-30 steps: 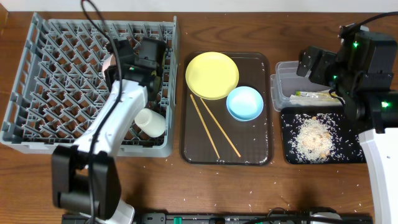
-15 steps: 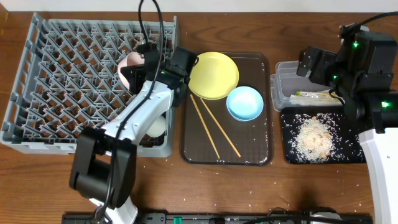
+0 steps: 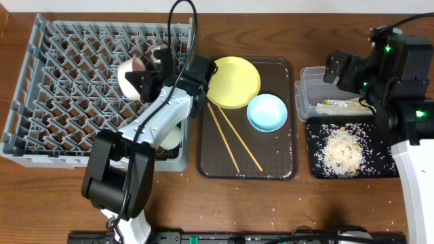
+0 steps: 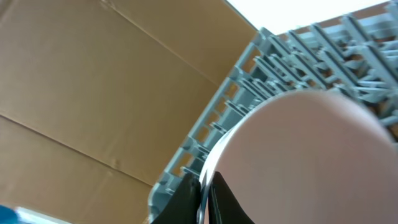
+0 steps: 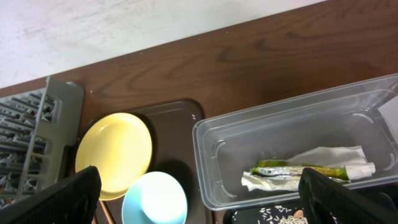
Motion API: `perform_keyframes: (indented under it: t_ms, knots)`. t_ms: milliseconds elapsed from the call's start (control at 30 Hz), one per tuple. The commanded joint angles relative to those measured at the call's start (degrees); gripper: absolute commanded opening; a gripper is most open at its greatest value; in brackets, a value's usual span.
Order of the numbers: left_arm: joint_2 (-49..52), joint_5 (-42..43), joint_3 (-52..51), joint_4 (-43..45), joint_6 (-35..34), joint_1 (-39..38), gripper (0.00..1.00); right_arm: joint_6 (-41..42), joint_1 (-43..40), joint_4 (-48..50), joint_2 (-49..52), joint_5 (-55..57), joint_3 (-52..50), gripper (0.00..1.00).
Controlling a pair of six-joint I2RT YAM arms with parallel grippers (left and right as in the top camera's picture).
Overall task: Sort waste into correct bins and load items into the dishwasher
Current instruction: 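Set white bowl in rack, open left gripper, move back toward tray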
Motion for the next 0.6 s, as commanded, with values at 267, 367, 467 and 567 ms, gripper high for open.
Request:
perform_keyframes:
  t_ms: [267,367,467,567]
  knots:
    - [0.61,1.92,-0.46,0.52,1.68,-1.55,0.07,0.79,-0.31,0.02,0.37,0.81,0.35,0.99]
    - [0.66,1.7,-2.05,2.47,1.7,-2.86,0.07,0.79,-0.31,0.02,0.37,0.81,0.35,0.99]
    - [0.83,1.7,-2.64,3.08,1.73,-3.19,0.07,0.79,-0.31,0.02,0.37,0.81,0.35,0.99]
    - [1.33,1.7,-2.64,3.23,1.73,-3.19,0.07,0.79,-0.31,0.02,0.37,0.81,0.35,0.99]
